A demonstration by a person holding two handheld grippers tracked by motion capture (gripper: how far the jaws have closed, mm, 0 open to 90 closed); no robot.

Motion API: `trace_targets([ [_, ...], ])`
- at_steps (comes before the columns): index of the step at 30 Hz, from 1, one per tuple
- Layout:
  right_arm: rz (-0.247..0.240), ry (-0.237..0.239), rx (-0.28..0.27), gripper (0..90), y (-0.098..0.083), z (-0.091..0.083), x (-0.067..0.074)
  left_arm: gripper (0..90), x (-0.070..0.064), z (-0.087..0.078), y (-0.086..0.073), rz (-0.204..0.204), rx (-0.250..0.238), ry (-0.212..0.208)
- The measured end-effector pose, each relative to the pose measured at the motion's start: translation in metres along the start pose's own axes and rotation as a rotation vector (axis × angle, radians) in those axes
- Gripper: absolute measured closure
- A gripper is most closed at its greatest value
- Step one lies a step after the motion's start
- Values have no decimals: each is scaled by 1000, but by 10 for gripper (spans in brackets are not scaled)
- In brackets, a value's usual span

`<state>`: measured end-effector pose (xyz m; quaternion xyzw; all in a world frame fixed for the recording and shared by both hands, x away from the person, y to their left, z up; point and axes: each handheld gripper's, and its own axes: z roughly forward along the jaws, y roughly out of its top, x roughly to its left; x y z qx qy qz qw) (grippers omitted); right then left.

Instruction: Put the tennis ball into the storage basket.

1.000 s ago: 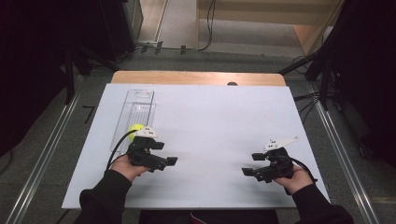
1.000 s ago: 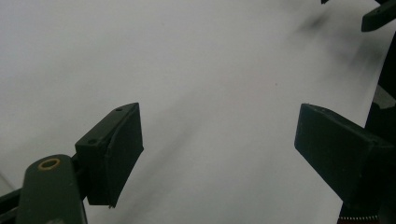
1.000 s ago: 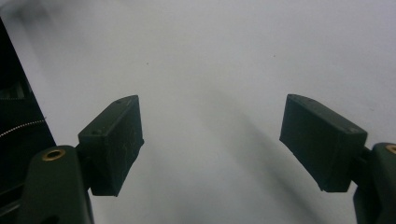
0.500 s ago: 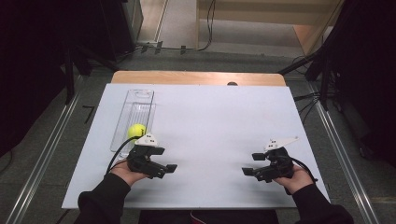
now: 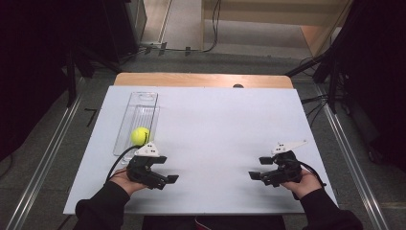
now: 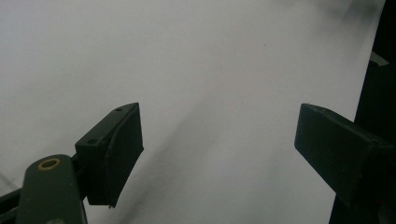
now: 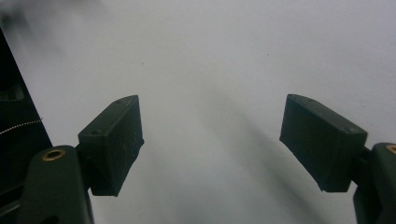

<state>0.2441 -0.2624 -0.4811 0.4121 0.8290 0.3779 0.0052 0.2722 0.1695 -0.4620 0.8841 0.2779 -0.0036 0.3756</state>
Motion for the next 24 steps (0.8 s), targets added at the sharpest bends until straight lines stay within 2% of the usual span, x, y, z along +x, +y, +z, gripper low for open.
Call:
trace_targets([
  [8,3,-2,-4,193,0,0,0,161,3,-5,-8,-26,11,3],
  [24,2,-1,2,193,-1,-1,-1,161,5,-13,-14,-36,-7,16],
])
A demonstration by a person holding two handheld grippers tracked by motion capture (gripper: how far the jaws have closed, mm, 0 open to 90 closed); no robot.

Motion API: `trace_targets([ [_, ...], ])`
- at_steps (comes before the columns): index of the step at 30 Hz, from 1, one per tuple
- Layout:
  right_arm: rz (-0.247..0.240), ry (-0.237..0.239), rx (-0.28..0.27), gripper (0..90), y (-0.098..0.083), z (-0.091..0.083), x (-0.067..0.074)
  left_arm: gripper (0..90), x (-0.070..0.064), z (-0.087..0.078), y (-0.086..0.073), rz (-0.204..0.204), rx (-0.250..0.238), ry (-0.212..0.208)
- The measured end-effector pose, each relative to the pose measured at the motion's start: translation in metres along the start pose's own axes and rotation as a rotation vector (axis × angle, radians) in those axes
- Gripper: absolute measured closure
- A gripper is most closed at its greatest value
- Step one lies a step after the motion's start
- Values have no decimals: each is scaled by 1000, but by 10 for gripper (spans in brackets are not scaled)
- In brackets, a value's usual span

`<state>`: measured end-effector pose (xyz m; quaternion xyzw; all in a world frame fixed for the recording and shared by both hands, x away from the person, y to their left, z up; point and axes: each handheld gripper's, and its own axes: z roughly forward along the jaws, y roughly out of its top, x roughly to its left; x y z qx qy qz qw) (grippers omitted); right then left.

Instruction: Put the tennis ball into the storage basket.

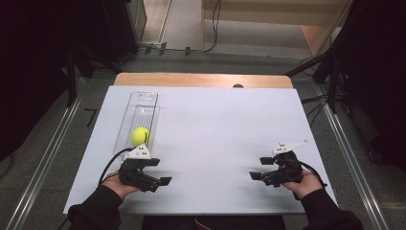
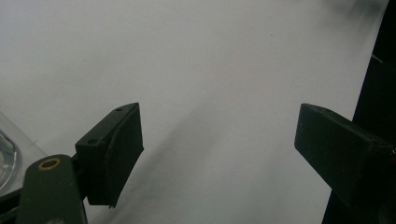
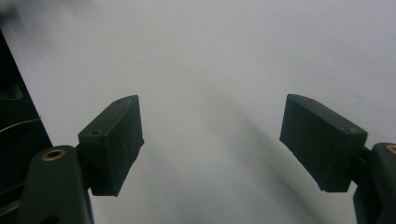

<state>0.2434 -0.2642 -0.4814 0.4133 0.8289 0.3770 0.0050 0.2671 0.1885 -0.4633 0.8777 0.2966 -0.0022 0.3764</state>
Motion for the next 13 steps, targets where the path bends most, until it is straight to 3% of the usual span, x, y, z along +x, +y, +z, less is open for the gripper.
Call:
trace_targets([
  [13,-1,1,2,192,0,0,0,161,2,-1,0,-1,-5,3],
])
